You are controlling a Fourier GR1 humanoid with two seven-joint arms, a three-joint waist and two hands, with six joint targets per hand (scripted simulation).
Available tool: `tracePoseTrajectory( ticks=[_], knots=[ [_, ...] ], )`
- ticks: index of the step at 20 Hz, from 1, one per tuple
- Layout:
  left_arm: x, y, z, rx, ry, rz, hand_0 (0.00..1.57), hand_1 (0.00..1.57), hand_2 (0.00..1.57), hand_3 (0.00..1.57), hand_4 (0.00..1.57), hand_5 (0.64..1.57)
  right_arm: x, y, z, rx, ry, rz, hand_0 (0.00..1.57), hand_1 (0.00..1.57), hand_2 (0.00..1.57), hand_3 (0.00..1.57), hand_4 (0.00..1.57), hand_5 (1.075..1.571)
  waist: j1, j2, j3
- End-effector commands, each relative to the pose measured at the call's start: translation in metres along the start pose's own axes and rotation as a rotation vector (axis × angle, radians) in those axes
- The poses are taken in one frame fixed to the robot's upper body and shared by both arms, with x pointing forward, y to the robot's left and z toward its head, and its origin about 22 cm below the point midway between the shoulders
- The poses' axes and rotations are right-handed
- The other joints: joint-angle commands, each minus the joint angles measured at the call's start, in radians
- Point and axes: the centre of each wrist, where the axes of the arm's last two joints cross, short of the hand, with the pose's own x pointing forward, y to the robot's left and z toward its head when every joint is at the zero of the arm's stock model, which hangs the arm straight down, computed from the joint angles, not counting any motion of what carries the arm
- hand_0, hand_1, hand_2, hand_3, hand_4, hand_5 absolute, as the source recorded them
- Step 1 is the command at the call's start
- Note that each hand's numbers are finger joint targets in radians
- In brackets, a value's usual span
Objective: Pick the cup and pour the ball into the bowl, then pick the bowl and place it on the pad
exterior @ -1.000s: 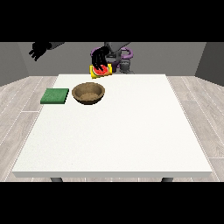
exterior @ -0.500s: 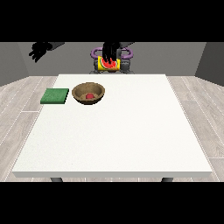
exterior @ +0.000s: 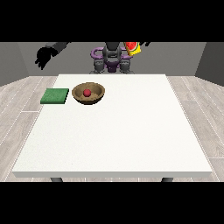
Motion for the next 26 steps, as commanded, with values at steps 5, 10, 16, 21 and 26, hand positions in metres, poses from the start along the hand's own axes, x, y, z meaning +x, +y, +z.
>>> tracePoseTrajectory(
  ticks=[5, 10, 16, 21, 26],
  knots=[
    [-0.034, 0.116, -0.022, -0.045, -0.067, 0.57, 0.0, 0.0, 0.0, 0.0, 1.05, 1.567, -0.041, 0.027, 0.011, -0.077, 0.013, -0.072, 0.0, 0.0, 0.0, 0.0, 0.72, 1.565, 0.094, 0.081, 0.0086],
    [-0.07, 0.159, -0.017, -0.121, -0.114, 0.648, 0.0, 0.0, 0.0, 0.0, 1.06, 1.558, -0.061, 0.053, 0.008, -0.109, -0.004, -0.104, 0.0, 0.0, 0.0, 0.0, 0.74, 1.565, 0.144, 0.14, 0.0117],
    [-0.084, 0.224, -0.013, -0.067, -0.146, 0.663, 0.0, 0.0, 0.0, 0.0, 0.99, 1.561, -0.064, 0.057, -0.01, -0.044, -0.039, -0.127, 0.0, 0.0, 0.0, 0.0, 0.69, 1.566, 0.1, 0.219, 0.0127],
    [-0.114, 0.219, 0.007, -0.052, -0.092, 0.645, 0.0, 0.0, 0.0, 0.0, 1.01, 1.536, -0.091, 0.09, -0.01, -0.022, -0.017, -0.126, 0.0, 0.0, 0.0, 0.0, 0.57, 1.559, 0.063, 0.198, 0.0125],
    [-0.089, 0.238, 0.014, -0.059, -0.158, 0.645, 0.0, 0.0, 0.0, 0.0, 1.01, 1.536, -0.097, 0.036, -0.006, -0.065, -0.042, -0.12, 0.0, 0.0, 0.0, 0.0, 0.52, 1.554, 0.104, 0.253, 0.0136]
  ],
)
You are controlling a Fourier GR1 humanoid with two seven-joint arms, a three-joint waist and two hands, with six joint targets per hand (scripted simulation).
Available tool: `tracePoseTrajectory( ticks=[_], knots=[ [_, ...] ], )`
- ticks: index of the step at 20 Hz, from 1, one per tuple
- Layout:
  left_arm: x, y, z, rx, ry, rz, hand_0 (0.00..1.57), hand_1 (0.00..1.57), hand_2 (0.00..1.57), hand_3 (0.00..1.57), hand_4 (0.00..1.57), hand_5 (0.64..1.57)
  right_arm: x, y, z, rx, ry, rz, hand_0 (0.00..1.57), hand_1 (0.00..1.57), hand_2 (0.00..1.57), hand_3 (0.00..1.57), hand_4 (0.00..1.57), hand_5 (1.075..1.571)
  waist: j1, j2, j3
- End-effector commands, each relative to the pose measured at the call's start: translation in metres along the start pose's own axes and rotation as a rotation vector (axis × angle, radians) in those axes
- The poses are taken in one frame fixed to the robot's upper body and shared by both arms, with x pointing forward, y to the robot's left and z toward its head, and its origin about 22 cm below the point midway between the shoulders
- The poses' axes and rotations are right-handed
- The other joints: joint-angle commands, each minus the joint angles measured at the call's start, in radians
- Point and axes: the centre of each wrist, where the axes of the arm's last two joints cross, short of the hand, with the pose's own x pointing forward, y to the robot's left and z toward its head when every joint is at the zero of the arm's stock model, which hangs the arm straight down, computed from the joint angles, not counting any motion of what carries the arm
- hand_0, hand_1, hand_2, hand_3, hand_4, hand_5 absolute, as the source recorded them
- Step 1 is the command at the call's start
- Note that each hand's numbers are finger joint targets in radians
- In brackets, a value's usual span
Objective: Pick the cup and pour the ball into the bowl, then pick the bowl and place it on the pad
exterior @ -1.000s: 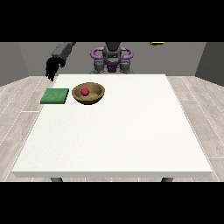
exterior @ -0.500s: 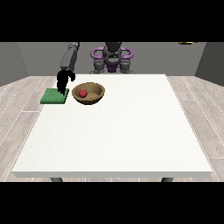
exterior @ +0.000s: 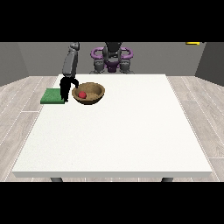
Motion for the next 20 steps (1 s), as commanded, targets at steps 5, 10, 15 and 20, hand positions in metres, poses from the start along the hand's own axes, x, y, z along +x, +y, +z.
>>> tracePoseTrajectory(
  ticks=[5, 10, 15, 20],
  knots=[
    [0.038, 0.037, 0.01, 0.017, -0.067, -0.017, 0.0, 0.0, 0.0, 0.0, 1.01, 1.534, 0.001, 0.003, -0.012, 0.003, -0.041, 0.011, 0.0, 0.0, 0.0, 0.0, 0.48, 1.549, 0.0, 0.067, 0.0001],
    [0.018, 0.028, 0.018, -0.004, -0.064, -0.011, 0.0, 0.0, 0.0, 0.0, 1.02, 1.538, -0.007, 0.025, -0.012, -0.001, -0.036, -0.011, 0.0, 0.0, 0.0, 0.0, 0.46, 1.547, 0.016, 0.067, -0.0004],
    [0.024, 0.04, 0.018, 0.01, -0.047, -0.002, 0.0, 0.0, 0.0, 0.0, 1.02, 1.541, -0.016, 0.068, -0.015, 0.006, -0.026, -0.002, 0.0, 0.0, 0.0, 0.0, 0.47, 1.549, 0.021, 0.04, -0.0009],
    [0.062, 0.047, 0.019, -0.003, -0.121, -0.019, 0.0, 0.0, 0.0, 0.0, 1.02, 1.535, -0.023, 0.009, -0.001, -0.195, 0.078, 0.055, 0.88, 0.88, 0.58, 0.0, 0.61, 1.514, 0.034, 0.12, 0.0009]
  ],
)
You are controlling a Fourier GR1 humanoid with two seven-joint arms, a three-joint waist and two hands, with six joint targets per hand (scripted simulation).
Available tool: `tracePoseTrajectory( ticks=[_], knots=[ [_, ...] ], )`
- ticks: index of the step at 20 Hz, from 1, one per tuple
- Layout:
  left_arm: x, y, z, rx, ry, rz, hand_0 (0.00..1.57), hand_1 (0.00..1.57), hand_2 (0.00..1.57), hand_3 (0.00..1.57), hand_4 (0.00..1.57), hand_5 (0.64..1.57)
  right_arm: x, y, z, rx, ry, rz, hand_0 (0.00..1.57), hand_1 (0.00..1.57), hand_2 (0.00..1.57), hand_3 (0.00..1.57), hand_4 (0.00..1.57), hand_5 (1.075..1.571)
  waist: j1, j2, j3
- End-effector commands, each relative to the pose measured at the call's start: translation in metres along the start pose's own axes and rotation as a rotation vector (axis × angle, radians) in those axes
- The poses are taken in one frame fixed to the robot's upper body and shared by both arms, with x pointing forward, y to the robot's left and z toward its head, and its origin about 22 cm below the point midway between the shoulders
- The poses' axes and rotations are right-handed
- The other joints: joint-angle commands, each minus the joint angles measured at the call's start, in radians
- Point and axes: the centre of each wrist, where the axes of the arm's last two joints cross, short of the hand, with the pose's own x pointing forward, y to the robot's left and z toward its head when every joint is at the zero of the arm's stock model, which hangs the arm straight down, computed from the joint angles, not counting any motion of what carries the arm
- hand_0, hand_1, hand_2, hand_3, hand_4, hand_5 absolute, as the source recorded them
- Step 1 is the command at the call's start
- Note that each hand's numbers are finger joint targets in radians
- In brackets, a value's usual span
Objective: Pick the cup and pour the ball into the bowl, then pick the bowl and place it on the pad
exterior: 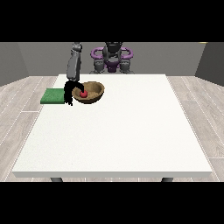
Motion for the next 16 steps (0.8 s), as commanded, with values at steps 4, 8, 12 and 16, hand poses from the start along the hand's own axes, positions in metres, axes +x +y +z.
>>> tracePoseTrajectory(
  ticks=[4, 8, 12, 16],
  knots=[
    [0.037, 0.017, -0.002, -0.01, -0.088, 0.0, 0.0, 0.0, 0.0, 0.0, 1.03, 1.529, -0.024, -0.046, 0.033, -0.175, 0.177, 0.215, 1.57, 1.57, 1.57, 1.57, 0.94, 1.471, 0.041, 0.097, 0.0211],
    [0.019, 0.004, -0.001, -0.012, -0.07, 0.031, 0.0, 0.0, 0.0, 0.0, 1.11, 1.519, 0.0, -0.066, 0.022, -0.22, 0.159, 0.286, 1.57, 1.57, 1.57, 1.41, 0.92, 1.525, 0.041, 0.095, 0.0188],
    [0.009, 0.013, 0.003, -0.011, -0.018, 0.035, 0.0, 0.0, 0.0, 0.0, 1.17, 1.531, 0.005, -0.064, 0.022, -0.255, 0.167, 0.356, 1.57, 1.57, 1.57, 1.24, 1.0, 1.546, 0.055, 0.032, 0.0158],
    [-0.011, 0.023, 0.01, 0.019, 0.025, 0.043, 0.0, 0.0, 0.0, 0.0, 1.19, 1.528, 0.052, -0.082, -0.001, -0.254, 0.17, 0.437, 1.57, 1.57, 1.57, 1.11, 1.03, 1.548, 0.004, -0.009, 0.0137]
  ],
)
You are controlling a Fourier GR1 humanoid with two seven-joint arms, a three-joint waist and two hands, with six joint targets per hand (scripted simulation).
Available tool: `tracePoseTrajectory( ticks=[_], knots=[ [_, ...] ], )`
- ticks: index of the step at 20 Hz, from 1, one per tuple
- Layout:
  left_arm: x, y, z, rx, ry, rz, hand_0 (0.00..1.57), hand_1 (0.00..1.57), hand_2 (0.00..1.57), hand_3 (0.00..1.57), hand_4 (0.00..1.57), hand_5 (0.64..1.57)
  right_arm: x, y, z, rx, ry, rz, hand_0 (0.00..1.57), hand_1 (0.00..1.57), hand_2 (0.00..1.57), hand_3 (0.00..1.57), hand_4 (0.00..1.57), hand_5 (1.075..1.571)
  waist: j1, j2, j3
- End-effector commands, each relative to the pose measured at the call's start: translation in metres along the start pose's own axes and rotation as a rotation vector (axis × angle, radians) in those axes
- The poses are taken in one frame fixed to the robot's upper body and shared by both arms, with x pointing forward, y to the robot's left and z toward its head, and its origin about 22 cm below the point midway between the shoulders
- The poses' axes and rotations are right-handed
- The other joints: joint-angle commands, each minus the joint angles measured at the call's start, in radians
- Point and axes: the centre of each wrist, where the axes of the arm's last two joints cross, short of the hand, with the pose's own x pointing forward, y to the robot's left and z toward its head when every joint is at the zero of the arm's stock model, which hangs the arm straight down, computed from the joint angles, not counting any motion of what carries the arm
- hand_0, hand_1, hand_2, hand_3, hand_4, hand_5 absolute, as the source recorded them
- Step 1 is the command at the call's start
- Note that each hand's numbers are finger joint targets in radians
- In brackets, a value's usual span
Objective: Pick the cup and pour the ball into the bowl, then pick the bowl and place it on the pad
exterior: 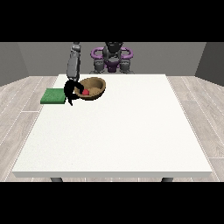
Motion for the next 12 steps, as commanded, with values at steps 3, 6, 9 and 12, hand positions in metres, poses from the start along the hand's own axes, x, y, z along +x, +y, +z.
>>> tracePoseTrajectory(
  ticks=[3, 6, 9, 12],
  knots=[
    [-0.022, 0.016, 0.014, 0.06, 0.062, -0.004, 0.0, 0.0, 0.0, 0.0, 1.2, 1.539, 0.042, -0.084, -0.02, -0.115, 0.153, 0.263, 1.57, 1.57, 1.57, 1.03, 1.04, 1.558, -0.078, -0.029, -0.0008],
    [-0.037, 0.029, 0.026, 0.091, 0.093, -0.01, 0.0, 0.0, 0.0, 0.0, 1.2, 1.537, 0.092, -0.103, -0.039, -0.108, 0.152, 0.33, 1.57, 1.57, 1.57, 0.87, 1.06, 1.556, -0.105, -0.05, -0.0009],
    [-0.047, 0.021, 0.027, 0.081, 0.141, -0.001, 0.0, 0.0, 0.0, 0.0, 1.2, 1.544, 0.114, -0.116, -0.047, -0.067, 0.204, 0.417, 1.57, 1.57, 1.57, 0.71, 1.06, 1.566, -0.127, -0.095, 0.0034],
    [-0.063, 0.041, 0.049, 0.124, 0.119, -0.017, 0.0, 0.0, 0.0, 0.0, 1.2, 1.545, 0.159, -0.135, -0.059, -0.073, 0.178, 0.336, 1.57, 1.57, 1.57, 0.67, 1.08, 1.566, -0.153, -0.077, 0.0038]
  ],
)
